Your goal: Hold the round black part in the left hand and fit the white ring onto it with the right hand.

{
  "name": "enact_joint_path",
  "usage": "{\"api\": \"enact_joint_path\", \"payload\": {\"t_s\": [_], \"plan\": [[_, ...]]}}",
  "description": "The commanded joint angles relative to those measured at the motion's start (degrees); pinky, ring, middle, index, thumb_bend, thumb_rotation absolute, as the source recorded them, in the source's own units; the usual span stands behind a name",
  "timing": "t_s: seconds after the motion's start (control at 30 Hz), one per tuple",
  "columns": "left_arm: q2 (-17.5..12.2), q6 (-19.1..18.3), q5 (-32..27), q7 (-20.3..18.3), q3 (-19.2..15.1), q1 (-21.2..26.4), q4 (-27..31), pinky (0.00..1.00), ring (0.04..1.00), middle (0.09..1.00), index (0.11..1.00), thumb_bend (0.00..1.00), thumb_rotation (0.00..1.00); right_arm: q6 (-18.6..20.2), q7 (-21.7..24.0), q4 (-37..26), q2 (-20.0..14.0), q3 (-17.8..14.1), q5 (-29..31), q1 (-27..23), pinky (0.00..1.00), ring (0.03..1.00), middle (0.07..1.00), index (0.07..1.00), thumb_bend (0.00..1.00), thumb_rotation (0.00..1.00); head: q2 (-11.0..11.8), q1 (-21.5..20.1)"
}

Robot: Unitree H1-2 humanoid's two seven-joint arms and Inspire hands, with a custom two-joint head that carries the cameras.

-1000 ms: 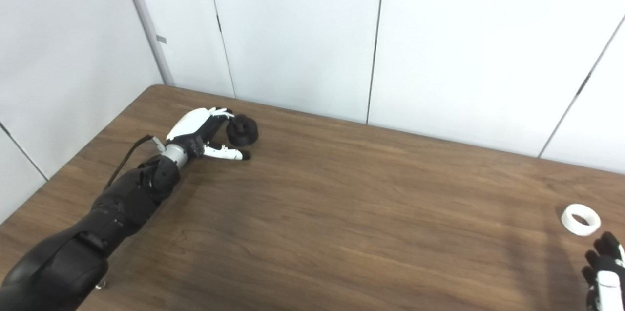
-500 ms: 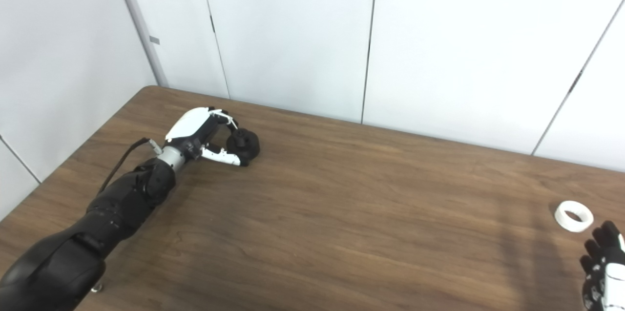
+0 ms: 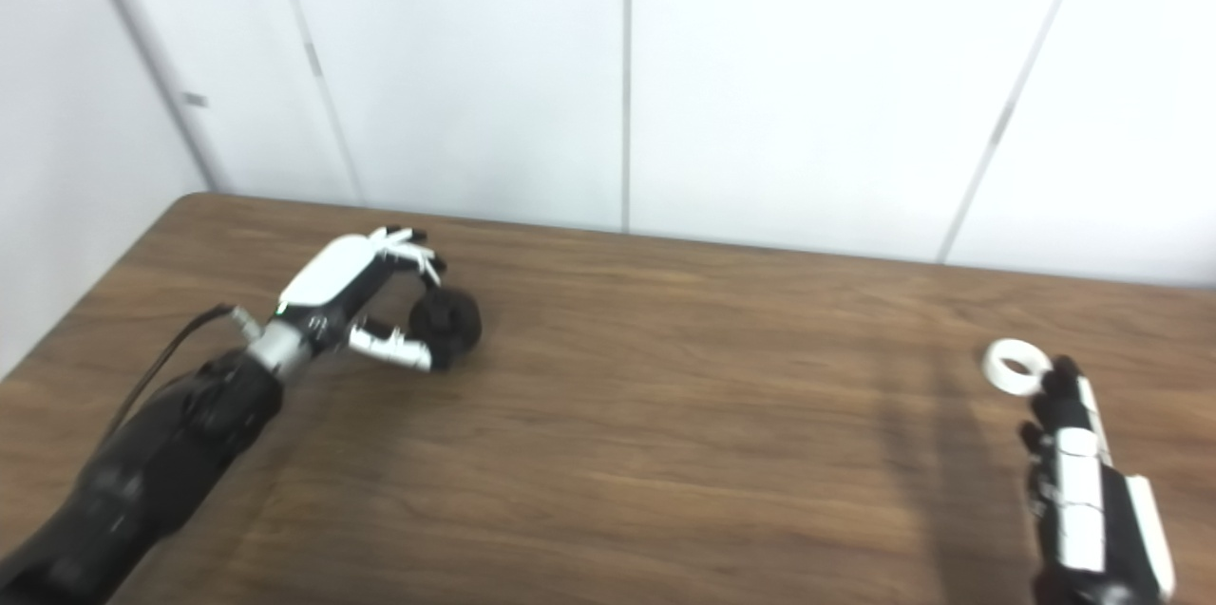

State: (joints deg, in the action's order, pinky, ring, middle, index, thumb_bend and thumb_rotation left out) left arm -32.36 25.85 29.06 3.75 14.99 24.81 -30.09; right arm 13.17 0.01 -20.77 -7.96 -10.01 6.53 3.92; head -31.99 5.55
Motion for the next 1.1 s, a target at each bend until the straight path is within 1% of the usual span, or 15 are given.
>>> {"api": "enact_joint_path", "payload": {"t_s": [0.0, 0.07, 0.13, 0.2, 0.33, 0.47, 0.53, 0.63, 0.73, 0.77, 0.83, 0.93, 1.07], "plan": [[0.2, 0.5, -1.3, -1.2, -0.4, 0.0, 5.0, 1.0, 0.945, 0.775, 0.483, 0.52, 0.05, -5.2, 0.9, 0.7, -0.9, -0.2, 0.0, -0.5, 1.0, 1.0, 1.0, 1.0, 0.26, 1.0, -0.2, -0.6], [1.8, -0.5, -1.9, -3.3, -0.5, -1.8, 8.8, 1.0, 0.951, 0.779, 0.483, 0.52, 0.05, -7.1, 1.4, 2.4, -1.2, -0.3, 0.3, -0.5, 1.0, 1.0, 1.0, 1.0, 0.28, 1.0, -0.4, -1.5], [3.0, -1.7, -2.4, -5.2, -0.7, -3.0, 11.6, 1.0, 0.968, 0.808, 0.483, 0.52, 0.05, -8.6, 1.7, 3.4, -1.3, -0.4, 0.8, -0.5, 1.0, 1.0, 1.0, 0.998, 0.31, 0.99, -0.6, -2.1], [4.2, -2.5, -2.9, -6.8, -1.0, -4.0, 13.8, 1.0, 0.98, 0.829, 0.483, 0.52, 0.05, -10.2, 2.1, 4.5, -1.6, -0.3, 0.7, -0.6, 1.0, 0.997, 1.0, 0.997, 0.33, 0.98, -1.0, -3.1], [6.6, -3.7, -4.2, -9.6, -1.2, -5.8, 17.0, 1.0, 0.999, 0.87, 0.483, 0.52, 0.05, -11.8, 2.3, 5.5, -1.9, -0.2, 0.3, -0.7, 0.99, 0.978, 0.984, 0.973, 0.4, 0.95, -1.6, -4.0], [7.9, -3.7, -4.8, -11.8, -0.9, -7.4, 19.3, 1.0, 1.0, 0.901, 0.482, 0.52, 0.05, -11.8, 2.3, 5.1, -1.5, 0.0, 0.4, -0.7, 0.99, 0.972, 0.976, 0.958, 0.44, 0.92, -2.2, -5.4], [8.2, -4.4, -5.1, -13.1, -0.7, -8.1, 20.4, 1.0, 1.0, 0.912, 0.482, 0.52, 0.05, -11.5, 2.0, 4.7, -1.3, 0.2, -0.2, -0.6, 0.98, 0.965, 0.97, 0.951, 0.45, 0.92, -2.5, -5.8], [8.8, -5.3, -5.3, -14.9, -0.4, -9.4, 22.4, 1.0, 1.0, 0.92, 0.483, 0.52, 0.05, -11.0, 1.7, 4.1, -1.0, 0.3, -0.5, -0.4, 0.98, 0.962, 0.967, 0.953, 0.48, 0.91, -2.8, -6.6], [9.0, -5.3, -5.2, -16.0, -0.3, -10.1, 23.1, 1.0, 1.0, 0.918, 0.483, 0.52, 0.05, -10.2, 1.4, 3.5, -0.8, 0.5, -1.0, -0.3, 0.97, 0.958, 0.959, 0.952, 0.51, 0.9, -3.2, -7.5], [9.1, -4.8, -5.1, -16.2, -0.2, -10.2, 23.0, 1.0, 1.0, 0.917, 0.483, 0.52, 0.05, -10.2, 1.3, 3.3, -0.6, 0.5, -0.9, -0.2, 0.97, 0.958, 0.958, 0.952, 0.52, 0.9, -3.5, -8.1], [9.1, -4.6, -5.2, -16.7, -0.1, -10.3, 23.4, 1.0, 1.0, 0.916, 0.483, 0.52, 0.05, -9.7, 1.2, 2.6, -0.5, 0.6, -1.2, -0.1, 0.96, 0.958, 0.959, 0.956, 0.49, 0.9, -3.8, -8.7], [9.2, -5.3, -5.4, -18.3, 0.3, -10.5, 24.5, 1.0, 1.0, 0.918, 0.483, 0.52, 0.05, -8.8, 0.8, 1.3, -0.2, 0.8, -2.2, 0.3, 0.94, 0.951, 0.953, 0.951, 0.49, 0.91, -4.7, -9.6], [9.8, -5.0, -5.2, -19.3, 0.9, -10.7, 24.7, 1.0, 1.0, 0.916, 0.483, 0.52, 0.05, -8.6, 1.0, 0.1, -0.5, 0.7, -1.7, 0.4, 0.94, 0.949, 0.953, 0.949, 0.49, 0.9, -5.5, -10.3]]}}
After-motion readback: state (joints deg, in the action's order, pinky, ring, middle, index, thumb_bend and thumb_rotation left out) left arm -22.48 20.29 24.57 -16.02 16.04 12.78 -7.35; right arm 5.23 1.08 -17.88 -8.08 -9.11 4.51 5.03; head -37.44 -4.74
